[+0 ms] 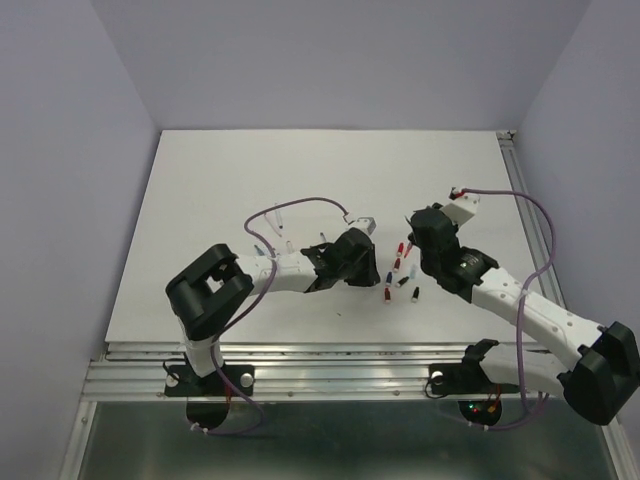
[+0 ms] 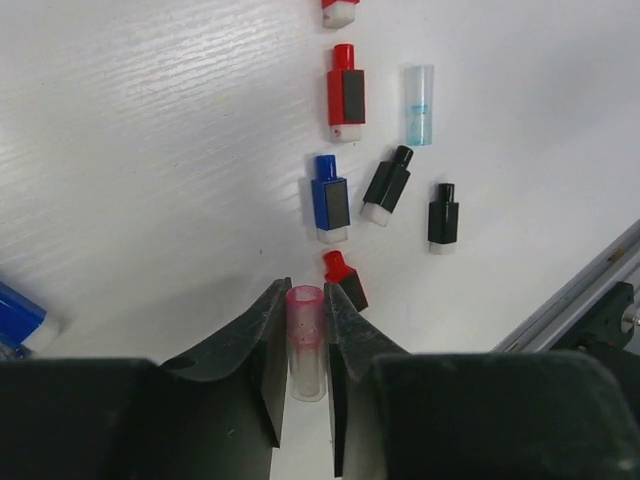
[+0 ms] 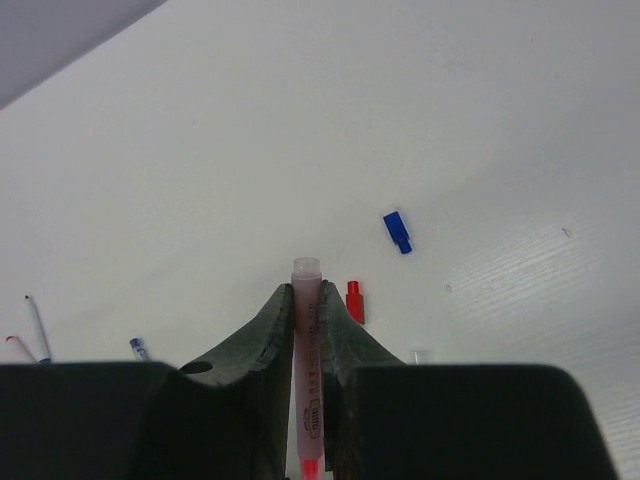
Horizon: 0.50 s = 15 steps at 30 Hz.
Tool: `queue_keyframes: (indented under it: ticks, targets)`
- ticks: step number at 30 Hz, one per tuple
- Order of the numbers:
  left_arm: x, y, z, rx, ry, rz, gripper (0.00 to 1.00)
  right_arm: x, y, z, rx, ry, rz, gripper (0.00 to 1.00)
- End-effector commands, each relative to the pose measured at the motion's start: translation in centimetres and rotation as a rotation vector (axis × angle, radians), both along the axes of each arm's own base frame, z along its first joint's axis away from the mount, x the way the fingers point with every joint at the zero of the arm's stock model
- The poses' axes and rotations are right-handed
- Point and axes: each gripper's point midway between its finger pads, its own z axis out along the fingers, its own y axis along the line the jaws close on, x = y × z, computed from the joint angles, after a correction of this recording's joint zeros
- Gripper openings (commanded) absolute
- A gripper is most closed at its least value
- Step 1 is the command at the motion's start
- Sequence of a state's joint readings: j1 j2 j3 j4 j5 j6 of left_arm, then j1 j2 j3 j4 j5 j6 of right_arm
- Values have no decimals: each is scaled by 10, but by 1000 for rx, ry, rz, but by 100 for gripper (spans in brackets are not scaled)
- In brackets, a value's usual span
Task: Open the pen caps
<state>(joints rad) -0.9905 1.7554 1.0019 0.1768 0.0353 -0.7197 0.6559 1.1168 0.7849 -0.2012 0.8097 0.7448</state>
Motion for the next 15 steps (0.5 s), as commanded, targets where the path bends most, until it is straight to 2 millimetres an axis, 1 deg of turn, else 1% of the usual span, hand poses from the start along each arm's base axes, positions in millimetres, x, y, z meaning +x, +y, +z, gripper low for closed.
queue_keyframes:
  ticks: [1,2,4,8,9,10,11,12,13,14,15]
  targets:
    - [5,-10,7,3,-5,-29,30,-14,-14,2,7,-3,-38,1]
    - [5,-10,5,7,-2,-30,35,-16,-15,3,10,-4,-36,1]
    - [5,-11,4,9,3,-32,52,-18,-15,6,15,-8,-29,1]
    - [4,-12,7,3,-3,-50,57,-20,-17,7,15,-8,-28,1]
    - [3,-12,9,2,-3,-55,59,-20,-18,7,10,-7,-30,1]
    - [2,-12,13,-5,-13,-61,63,-20,-17,8,7,-7,-23,1]
    - [3,-11,18,-11,-20,-58,63,-20,-17,8,6,-6,-23,1]
    - [2,-9,19,-9,-24,-57,66,-21,-16,8,4,-2,-11,1]
    - [4,-5,28,-13,-44,-47,69,-21,-14,10,5,-1,-1,1]
    - [4,-2,32,-11,-56,-43,76,-20,-12,12,6,-3,12,1]
    - [4,1,46,-26,-83,-38,80,-21,-7,12,6,4,50,1]
